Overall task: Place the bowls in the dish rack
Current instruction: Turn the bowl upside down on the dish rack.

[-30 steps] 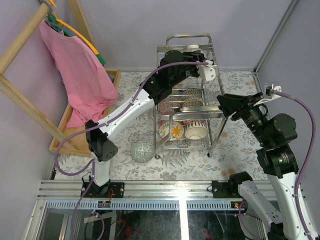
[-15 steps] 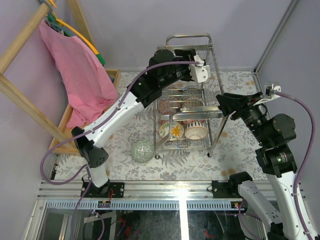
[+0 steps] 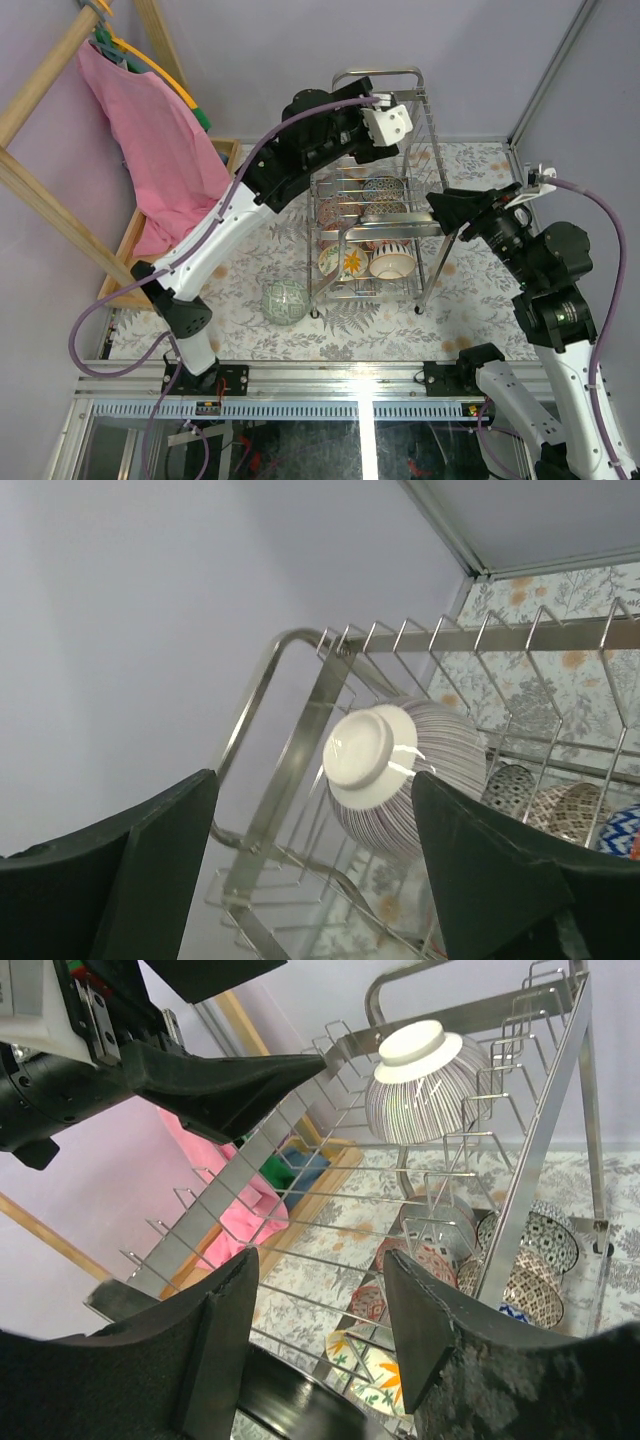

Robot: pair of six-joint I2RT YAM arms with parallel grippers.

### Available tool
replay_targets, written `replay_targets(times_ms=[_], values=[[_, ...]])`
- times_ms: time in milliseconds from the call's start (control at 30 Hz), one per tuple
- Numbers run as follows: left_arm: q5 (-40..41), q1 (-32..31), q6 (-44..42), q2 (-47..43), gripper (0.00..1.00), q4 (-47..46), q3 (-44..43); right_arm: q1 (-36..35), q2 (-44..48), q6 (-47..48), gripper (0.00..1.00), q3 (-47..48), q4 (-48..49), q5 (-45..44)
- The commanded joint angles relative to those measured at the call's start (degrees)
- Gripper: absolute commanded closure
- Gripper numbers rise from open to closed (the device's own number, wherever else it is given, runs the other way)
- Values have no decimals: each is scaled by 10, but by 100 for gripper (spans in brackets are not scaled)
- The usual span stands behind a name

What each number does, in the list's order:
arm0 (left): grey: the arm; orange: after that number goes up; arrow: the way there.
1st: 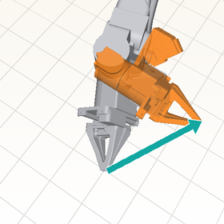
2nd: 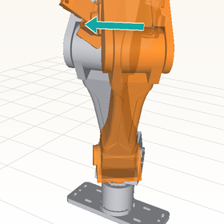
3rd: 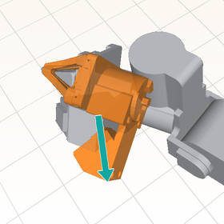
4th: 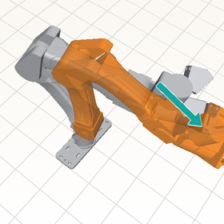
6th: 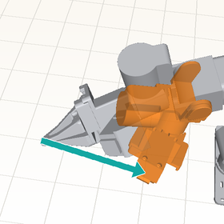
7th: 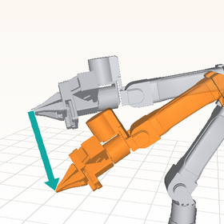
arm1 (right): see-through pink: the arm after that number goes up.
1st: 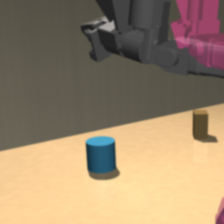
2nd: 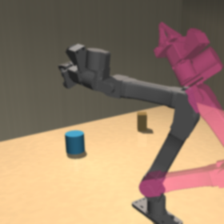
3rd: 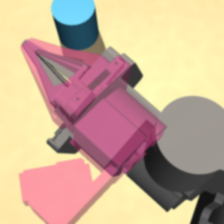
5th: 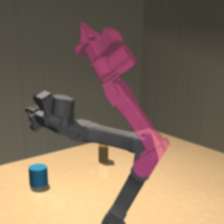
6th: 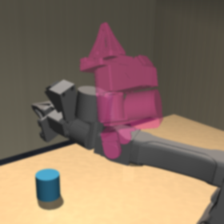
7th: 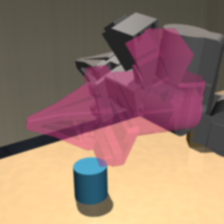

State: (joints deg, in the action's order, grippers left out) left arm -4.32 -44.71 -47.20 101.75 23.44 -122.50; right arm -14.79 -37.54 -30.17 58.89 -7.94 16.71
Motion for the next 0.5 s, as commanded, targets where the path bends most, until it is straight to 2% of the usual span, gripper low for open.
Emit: replay_targets(times_ms=[0, 133, 267, 467], values=[[69, 11, 82, -67, 17, -60, 42, -3, -25, 18, 38, 30, -140, 44], [119, 14, 152, -124, 7, -89, 58, -4, -61, 11, 34, 116, -194, 19], [183, 13, 285, -173, 7, -73, 73, -3, -84, 14, 28, 191, -249, -23], [287, 13, 508, -266, 8, 53, 146, -3, -105, 27, 22, 316, -357, -49]])
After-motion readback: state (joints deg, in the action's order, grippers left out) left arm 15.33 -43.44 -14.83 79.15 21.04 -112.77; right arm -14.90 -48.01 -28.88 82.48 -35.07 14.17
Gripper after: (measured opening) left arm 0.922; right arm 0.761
